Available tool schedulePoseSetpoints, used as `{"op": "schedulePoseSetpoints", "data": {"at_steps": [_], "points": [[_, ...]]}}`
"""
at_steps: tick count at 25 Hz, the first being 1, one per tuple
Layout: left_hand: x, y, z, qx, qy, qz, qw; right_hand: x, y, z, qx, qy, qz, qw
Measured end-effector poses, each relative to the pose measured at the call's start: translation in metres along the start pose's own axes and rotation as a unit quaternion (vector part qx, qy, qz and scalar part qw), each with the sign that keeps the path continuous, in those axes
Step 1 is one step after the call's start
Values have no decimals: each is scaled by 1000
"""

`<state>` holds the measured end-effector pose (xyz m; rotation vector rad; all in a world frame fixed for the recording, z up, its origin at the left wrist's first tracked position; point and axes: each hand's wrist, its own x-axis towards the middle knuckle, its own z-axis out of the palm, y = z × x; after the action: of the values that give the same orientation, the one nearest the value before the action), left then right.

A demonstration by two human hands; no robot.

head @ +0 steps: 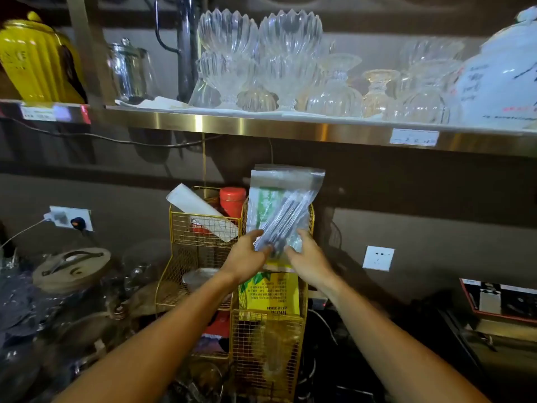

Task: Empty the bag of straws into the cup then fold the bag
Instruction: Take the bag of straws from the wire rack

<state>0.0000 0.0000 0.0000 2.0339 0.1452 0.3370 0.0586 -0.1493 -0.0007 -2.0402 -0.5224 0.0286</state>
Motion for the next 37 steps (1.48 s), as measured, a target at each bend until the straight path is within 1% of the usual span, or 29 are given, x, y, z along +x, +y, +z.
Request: {"op": "schedulePoseSetpoints", "data": {"at_steps": [3, 6, 7, 8, 10, 14, 19, 22, 25, 26, 27, 29, 31, 32, 33, 35, 37], "points": [[14, -4, 9, -27, 3, -17, 999, 20, 10, 14, -3, 25, 42, 999], [25, -14, 23, -54, 4, -33, 998, 38, 26, 26, 24, 59, 78, 995], [27, -19, 25, -55, 4, -36, 998, 43, 30, 28, 36, 69, 89, 993], [29, -22, 26, -30, 12, -32, 999, 47, 32, 28, 49, 82, 92, 991], [33, -35, 29, 9, 30, -29, 999, 54, 35, 33, 84, 89, 94, 988], [24, -34, 30, -12, 32, -31, 999, 59, 37, 39, 170, 80, 121, 975], [8, -22, 27, -72, 45, -45, 995, 34, 28, 19, 174, 99, 71, 977], [-12, -13, 28, -62, 99, -31, 993, 3, 24, -3, 175, 91, 41, 979], [-30, -7, 28, -26, 168, -25, 985, -33, 27, -30, 187, 56, 18, 981], [-34, -5, 27, -29, 176, -32, 983, -44, 29, -38, 192, 43, 16, 980], [-43, -1, 30, -53, 167, -33, 984, -59, 33, -48, 195, 32, 15, 980], [-61, 10, 40, -138, 126, -47, 981, -89, 42, -68, 193, 10, 10, 981], [-79, 16, 57, -256, 65, -77, 961, -120, 54, -86, 180, -3, 6, 984], [-90, 15, 69, -298, 45, -84, 950, -138, 62, -95, 181, 0, 8, 984], [-96, 12, 79, -313, 40, -84, 945, -152, 67, -103, 185, 5, 7, 983], [-114, 12, 104, -304, 26, -64, 950, -184, 78, -117, 187, 22, 14, 982], [-132, 14, 132, -305, 15, -48, 951, -212, 93, -128, 159, 40, 21, 986]]}}
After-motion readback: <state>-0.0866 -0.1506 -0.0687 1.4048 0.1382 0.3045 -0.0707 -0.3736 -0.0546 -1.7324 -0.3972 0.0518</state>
